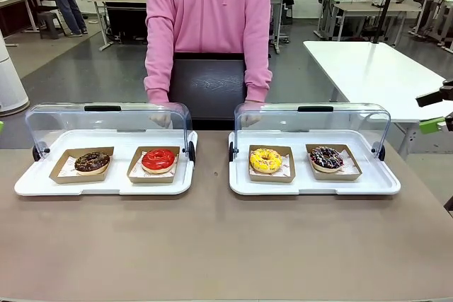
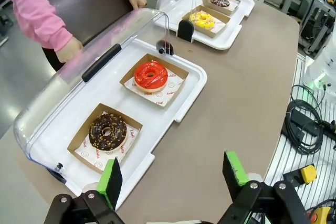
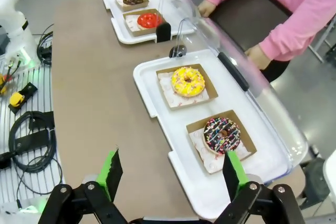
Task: Provide the desired donut to the person.
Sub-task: Pick up and lift the Paper togo box containing the Donut pointed at by the person.
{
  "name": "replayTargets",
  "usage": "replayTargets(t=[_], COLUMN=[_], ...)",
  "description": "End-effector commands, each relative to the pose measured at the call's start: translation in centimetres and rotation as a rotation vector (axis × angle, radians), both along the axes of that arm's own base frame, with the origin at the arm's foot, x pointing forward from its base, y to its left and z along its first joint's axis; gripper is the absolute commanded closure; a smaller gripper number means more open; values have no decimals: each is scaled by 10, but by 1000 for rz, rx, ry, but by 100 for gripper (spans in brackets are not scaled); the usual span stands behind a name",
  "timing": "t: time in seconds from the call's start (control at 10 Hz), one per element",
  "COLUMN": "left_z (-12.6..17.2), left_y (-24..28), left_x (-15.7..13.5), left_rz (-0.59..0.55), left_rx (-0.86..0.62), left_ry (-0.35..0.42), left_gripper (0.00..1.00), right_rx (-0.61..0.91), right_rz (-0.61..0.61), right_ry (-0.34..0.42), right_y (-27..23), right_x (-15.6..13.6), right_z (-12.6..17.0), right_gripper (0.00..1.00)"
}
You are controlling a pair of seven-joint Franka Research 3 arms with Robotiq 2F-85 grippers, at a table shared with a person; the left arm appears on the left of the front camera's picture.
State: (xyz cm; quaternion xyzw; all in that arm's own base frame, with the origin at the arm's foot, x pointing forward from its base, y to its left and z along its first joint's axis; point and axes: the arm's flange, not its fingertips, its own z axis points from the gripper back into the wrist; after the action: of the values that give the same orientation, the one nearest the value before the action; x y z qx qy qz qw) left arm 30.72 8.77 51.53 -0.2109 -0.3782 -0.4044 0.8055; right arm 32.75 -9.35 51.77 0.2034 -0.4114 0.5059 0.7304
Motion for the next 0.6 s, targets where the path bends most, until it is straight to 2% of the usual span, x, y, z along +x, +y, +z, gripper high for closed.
replayTargets(t=[0.0, 0.1, 0.2, 0.3, 0.5], left_z=[-22, -22, -24, 0, 0], left_y=[-13, -14, -18, -3, -3], left_x=[-16, -14, -12, 0, 0], left_rz=[-29, -41, -56, -18, -18], left_rx=[-6, 0, 17, 1, 1], left_ry=[-23, -21, -17, -4, -4], left_gripper=[0, 0, 0, 0, 0], right_rx=[6, 21, 21, 4, 4], right_rz=[5, -5, -77, -9, -9], right_ry=[-22, -39, -32, -11, -11], right_y=[0, 1, 5, 0, 0], right_x=[1, 1, 3, 0, 0], right_z=[-4, -3, -4, 2, 2], right_gripper=[0, 0, 0, 0, 0])
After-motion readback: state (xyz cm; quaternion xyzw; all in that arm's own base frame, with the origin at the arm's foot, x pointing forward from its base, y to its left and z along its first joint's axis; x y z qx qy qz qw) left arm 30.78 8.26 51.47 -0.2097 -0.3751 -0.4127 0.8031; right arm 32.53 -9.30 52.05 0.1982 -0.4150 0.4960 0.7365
